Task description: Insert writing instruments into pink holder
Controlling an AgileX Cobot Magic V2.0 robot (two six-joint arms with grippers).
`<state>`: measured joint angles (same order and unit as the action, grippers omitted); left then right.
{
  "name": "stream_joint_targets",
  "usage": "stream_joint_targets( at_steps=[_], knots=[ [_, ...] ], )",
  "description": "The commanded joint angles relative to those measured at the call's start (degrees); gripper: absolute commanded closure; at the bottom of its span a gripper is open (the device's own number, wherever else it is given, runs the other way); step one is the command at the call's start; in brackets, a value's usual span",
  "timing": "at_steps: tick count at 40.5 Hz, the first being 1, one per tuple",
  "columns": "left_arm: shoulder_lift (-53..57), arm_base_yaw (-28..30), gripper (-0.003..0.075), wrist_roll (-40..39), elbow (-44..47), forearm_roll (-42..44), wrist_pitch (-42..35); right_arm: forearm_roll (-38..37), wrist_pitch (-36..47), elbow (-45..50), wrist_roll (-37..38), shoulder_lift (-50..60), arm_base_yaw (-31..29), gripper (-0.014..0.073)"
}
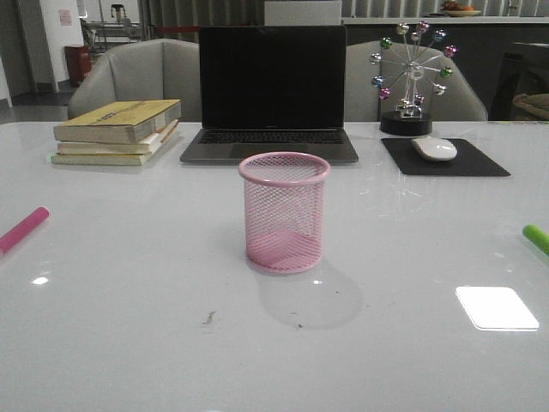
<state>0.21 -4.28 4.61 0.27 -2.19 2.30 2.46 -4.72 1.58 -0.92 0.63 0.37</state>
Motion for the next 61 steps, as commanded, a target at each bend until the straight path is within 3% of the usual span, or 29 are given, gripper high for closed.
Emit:
stream_joint_targets(
  at_steps=[1,44,49,54,61],
  knots=[
    [1.15,-0.32,0.0629,-0.49,0.21,-0.10,-5.27,-0.07,5.22,-0.27,-0.06,1.09,-0.26,0.0536],
    [1.15,-0.32,0.0629,-0.49,0.21,-0.10,-6.09,-0.07,5.34,-0.27,-0.06,1.09,-0.26,0.0536],
    [1.15,-0.32,0.0629,-0.49,-0.05,-0.53,-7.49,-0.07,8.22,-0.27,-0.06,1.09,-0.26,0.0536],
    [1.15,-0.35,0.0629,-0.49,-3.93,-1.19,-7.39,-0.07,9.19,-2.89,-0.06,1.09,-0.26,0.0536],
    [0.52,-0.35,0.0629,-0.49,-15.89,-1.19,-2.30,-0.12,2.38,-13.82,-0.06,1.04,-0.26,0.0536]
  ],
)
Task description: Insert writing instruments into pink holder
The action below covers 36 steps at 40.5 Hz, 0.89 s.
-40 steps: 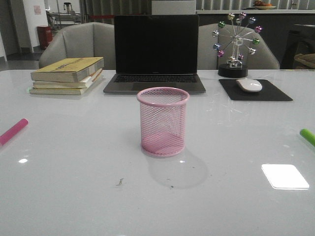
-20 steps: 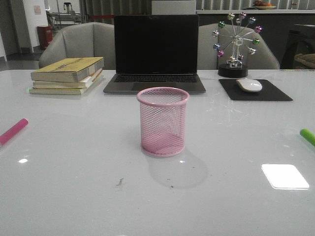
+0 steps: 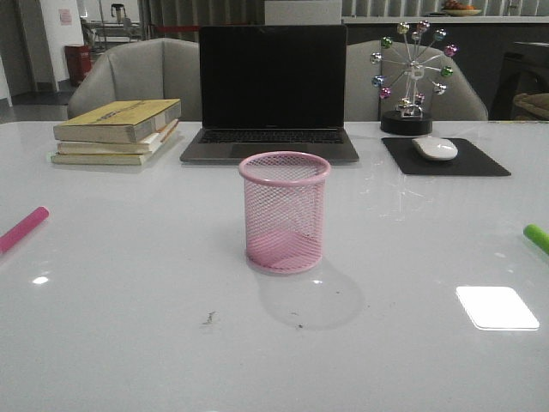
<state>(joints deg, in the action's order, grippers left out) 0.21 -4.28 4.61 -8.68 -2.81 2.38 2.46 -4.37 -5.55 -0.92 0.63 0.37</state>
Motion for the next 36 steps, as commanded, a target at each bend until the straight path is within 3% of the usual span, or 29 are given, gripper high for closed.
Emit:
stream_joint_targets(
  at_steps=[1,11,17,36],
  knots=[
    [-0.08,-0.35,0.0629,-0.49,-9.34,-0.57,-0.94,-0.12,0.40,-8.87,-0.06,0.77,-0.26,0.0536],
    [-10.15,-0.35,0.0629,-0.49,-29.35,-0.57,15.98,-0.12,-9.94,-26.67,-0.06,-6.68,-0.26,0.0536],
    [-17.44,-0.35,0.0629,-0.49,-36.86,-0.57,26.32,-0.12,-16.20,-34.07,-0.06,-13.51,-0.26,0.0536],
    [-28.74,-0.35,0.0629,-0.49,-33.55,-0.57,33.50,-0.12,-29.33,-32.02,-0.06,-28.03,-0.26,0.0536]
  ],
)
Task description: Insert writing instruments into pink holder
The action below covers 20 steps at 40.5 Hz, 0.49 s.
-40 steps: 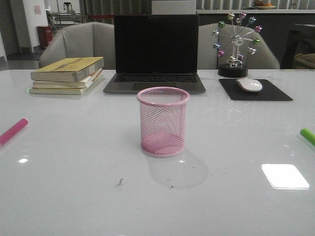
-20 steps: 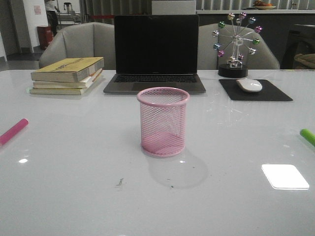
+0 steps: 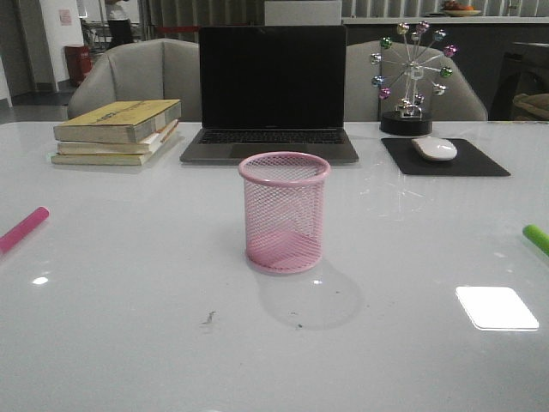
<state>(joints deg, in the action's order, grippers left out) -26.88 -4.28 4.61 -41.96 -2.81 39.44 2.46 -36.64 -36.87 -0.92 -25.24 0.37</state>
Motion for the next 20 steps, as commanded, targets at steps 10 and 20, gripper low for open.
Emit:
stream_joint_targets(
  at_steps=[10,20],
  knots=[
    [-3.97,-0.35,0.0628,-0.49,4.32,-0.59,-3.35,-0.12,2.10,2.73,-0.06,-5.83,-0.26,0.0535],
    [-4.62,-0.35,0.0220,-0.49,5.85,-0.59,-4.99,-0.16,-0.31,3.02,-0.06,-11.23,-0.26,0.0121]
  ],
)
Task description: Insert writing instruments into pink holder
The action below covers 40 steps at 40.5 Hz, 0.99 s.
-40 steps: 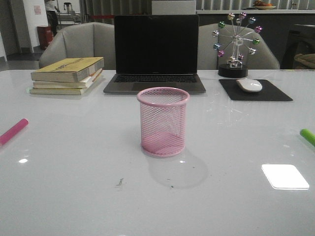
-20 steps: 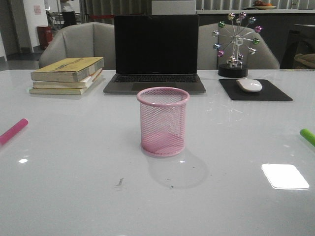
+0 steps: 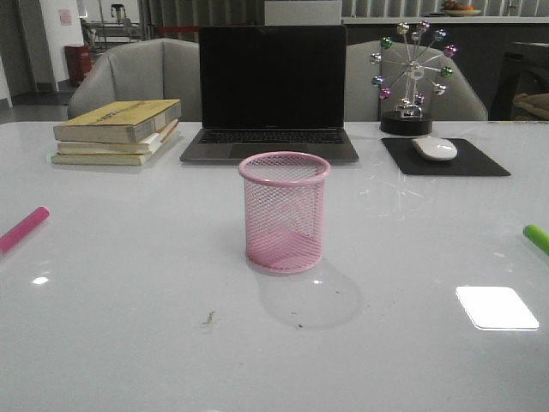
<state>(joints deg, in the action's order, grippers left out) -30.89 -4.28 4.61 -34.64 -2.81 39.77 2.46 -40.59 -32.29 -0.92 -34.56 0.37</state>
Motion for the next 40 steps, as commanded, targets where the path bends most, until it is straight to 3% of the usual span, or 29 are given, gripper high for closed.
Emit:
stream_joint_targets(
  at_steps=[1,3,7,26,40],
  knots=[
    [-0.60,-0.35,0.0185,-0.49,-1.47,-0.59,-5.64,-0.21,3.85,-1.56,-0.06,-2.72,-0.26,0.0081],
    [-0.60,-0.56,0.0150,-0.49,-1.47,-1.16,-6.06,-0.91,4.45,-1.56,-0.06,-4.20,-0.31,0.0036],
    [-0.60,-3.37,0.0150,-0.49,-1.47,-2.66,-7.69,-1.38,5.09,-3.22,0.92,-8.75,-1.06,0.0045],
    [-0.60,-25.68,0.0150,-0.39,-1.47,-2.65,-12.36,-0.91,4.07,-20.07,0.92,-37.39,-4.57,0.0046],
    [-0.60,-28.89,0.0152,-0.39,-1.47,-2.65,-12.84,0.63,1.74,-31.45,0.92,-56.30,-4.25,0.0120]
  ],
)
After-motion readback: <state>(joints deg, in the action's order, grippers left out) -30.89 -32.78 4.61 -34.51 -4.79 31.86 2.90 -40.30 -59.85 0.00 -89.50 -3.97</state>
